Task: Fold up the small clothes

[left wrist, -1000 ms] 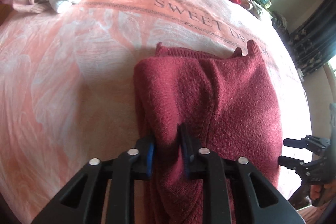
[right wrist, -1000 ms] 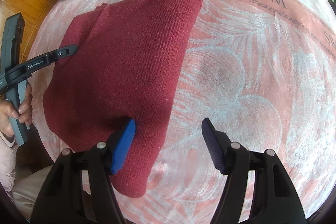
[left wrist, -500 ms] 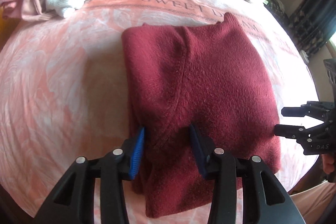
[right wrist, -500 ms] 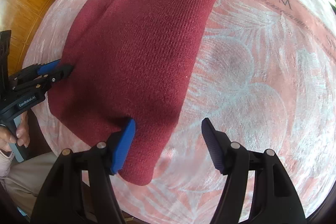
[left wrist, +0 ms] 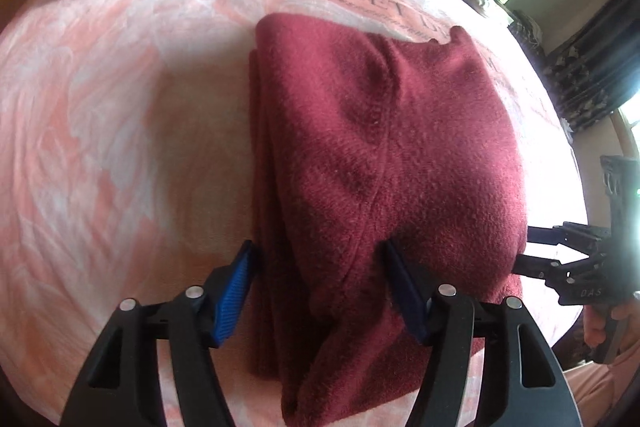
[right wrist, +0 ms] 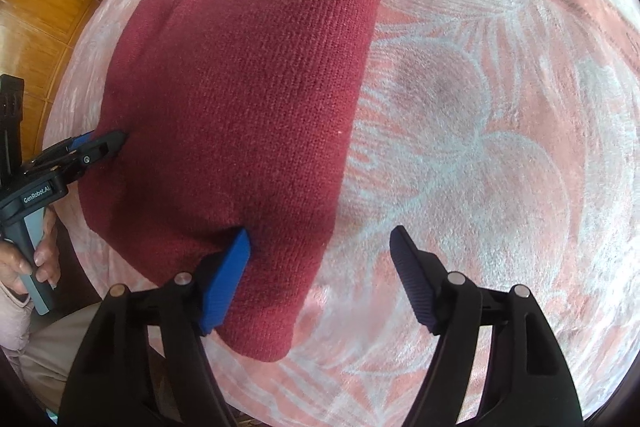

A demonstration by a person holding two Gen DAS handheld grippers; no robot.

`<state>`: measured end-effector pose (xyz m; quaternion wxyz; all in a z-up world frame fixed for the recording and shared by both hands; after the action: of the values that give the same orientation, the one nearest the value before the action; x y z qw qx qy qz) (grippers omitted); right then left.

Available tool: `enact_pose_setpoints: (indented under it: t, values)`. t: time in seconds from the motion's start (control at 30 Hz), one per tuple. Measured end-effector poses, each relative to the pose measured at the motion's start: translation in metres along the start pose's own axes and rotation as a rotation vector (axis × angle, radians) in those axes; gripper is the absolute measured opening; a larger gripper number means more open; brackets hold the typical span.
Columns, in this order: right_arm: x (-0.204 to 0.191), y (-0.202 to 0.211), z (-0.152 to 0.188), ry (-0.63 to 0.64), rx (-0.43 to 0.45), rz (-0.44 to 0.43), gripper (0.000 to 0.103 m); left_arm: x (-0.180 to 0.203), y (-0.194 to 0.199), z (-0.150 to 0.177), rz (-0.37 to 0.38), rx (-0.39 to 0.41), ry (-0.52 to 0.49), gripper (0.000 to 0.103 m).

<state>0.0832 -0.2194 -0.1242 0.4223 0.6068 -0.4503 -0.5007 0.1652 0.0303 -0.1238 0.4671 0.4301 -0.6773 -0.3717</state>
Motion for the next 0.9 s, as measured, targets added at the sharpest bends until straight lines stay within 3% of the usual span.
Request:
enact_pose_setpoints:
  t: [0.37, 0.53, 0.9]
  values:
    - [0.008, 0.050, -0.015, -0.053, 0.158, -0.072, 0.067, 0.034, 0.037, -0.006, -0.056, 0.091, -0.071, 0.069]
    - [0.012, 0.040, -0.024, -0.065, 0.160, -0.073, 0.070, 0.040, 0.040, -0.014, -0.080, 0.133, -0.100, 0.074]
    - [0.018, 0.011, -0.041, -0.042, 0.130, -0.062, 0.076, 0.026, 0.014, -0.030, -0.073, 0.098, -0.060, 0.075]
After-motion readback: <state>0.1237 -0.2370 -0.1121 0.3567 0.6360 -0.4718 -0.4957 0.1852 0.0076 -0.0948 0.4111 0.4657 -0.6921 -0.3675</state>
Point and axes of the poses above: each gripper's, at about its wrist camera, not at the fingertips, and y roughly against the way its jaws point, x to its right, z to its underside, the point moved 4 cm from there along -y, roughly the way its jaws point, and after that the axes turned 5 degrees about y, right-handed, at the moved point
